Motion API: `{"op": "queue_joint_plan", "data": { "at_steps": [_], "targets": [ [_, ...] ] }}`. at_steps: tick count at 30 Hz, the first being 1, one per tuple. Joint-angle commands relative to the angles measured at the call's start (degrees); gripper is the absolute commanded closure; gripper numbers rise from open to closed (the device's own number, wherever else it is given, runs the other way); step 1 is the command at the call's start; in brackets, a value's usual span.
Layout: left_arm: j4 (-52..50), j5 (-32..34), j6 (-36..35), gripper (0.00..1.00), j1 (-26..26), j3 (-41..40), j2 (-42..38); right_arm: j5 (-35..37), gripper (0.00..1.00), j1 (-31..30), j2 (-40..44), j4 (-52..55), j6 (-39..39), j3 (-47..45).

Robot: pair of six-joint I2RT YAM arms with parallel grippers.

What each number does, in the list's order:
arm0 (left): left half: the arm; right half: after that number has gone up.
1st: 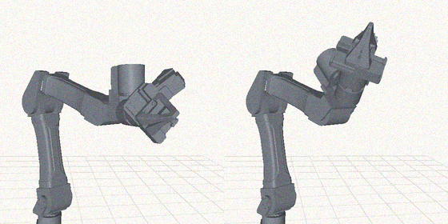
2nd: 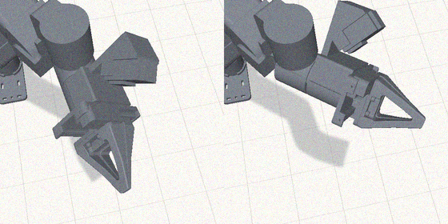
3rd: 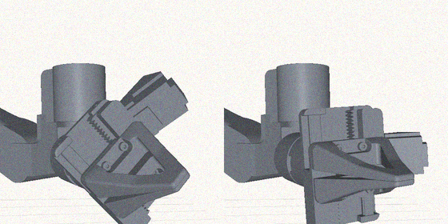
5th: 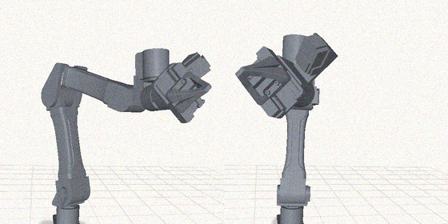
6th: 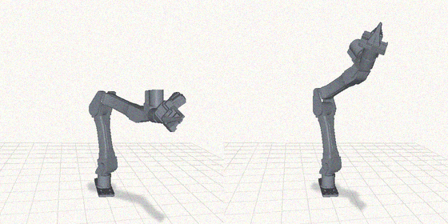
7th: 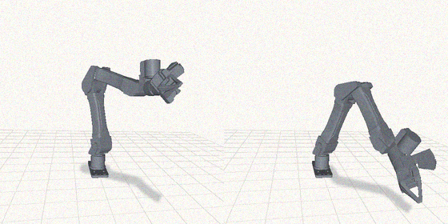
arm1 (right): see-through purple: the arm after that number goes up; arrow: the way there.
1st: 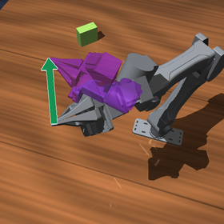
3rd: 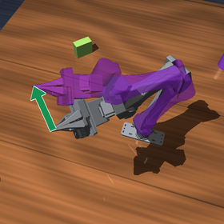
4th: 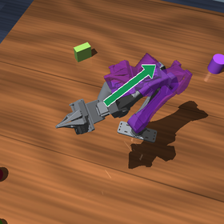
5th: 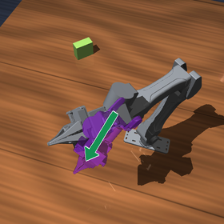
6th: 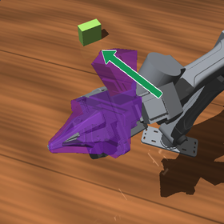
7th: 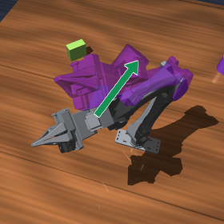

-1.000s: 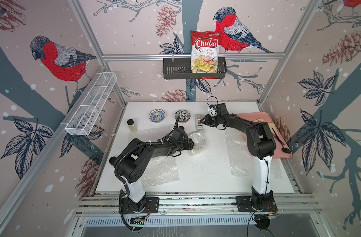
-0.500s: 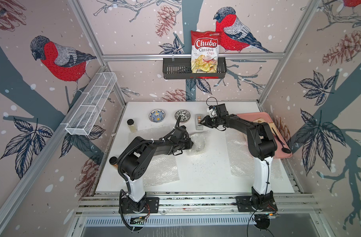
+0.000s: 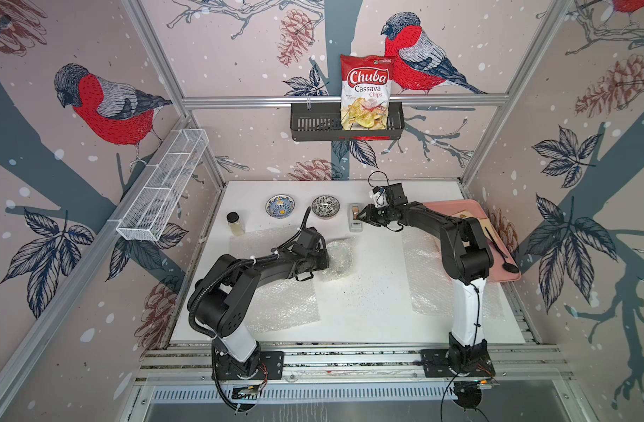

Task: Wrap bowls in bubble wrap
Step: Tear off the tape using the Tape Cutter.

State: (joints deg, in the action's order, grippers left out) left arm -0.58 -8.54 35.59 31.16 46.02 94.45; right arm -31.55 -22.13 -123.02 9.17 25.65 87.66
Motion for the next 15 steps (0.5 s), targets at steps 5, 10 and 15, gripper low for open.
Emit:
{"op": "queue_joint_plan", "data": {
  "at_steps": [5, 10, 15],
  "targets": [
    [-8.3, 4.6, -1.1, 0.80, -0.1, 0.6, -0.5, -1.1, 0.65, -0.4, -3.2, 0.6, 0.5, 2.9],
    [-8.2, 4.7, -1.1, 0.80, -0.2, 1.1, -0.5, -2.5, 0.68, -0.9, -4.7, 1.0, 0.6, 4.1],
    [-8.0, 4.7, -1.2, 0.80, -0.1, 1.3, -0.2, -4.9, 0.72, -0.9, -4.8, -0.1, 1.7, 3.7]
  ]
}}
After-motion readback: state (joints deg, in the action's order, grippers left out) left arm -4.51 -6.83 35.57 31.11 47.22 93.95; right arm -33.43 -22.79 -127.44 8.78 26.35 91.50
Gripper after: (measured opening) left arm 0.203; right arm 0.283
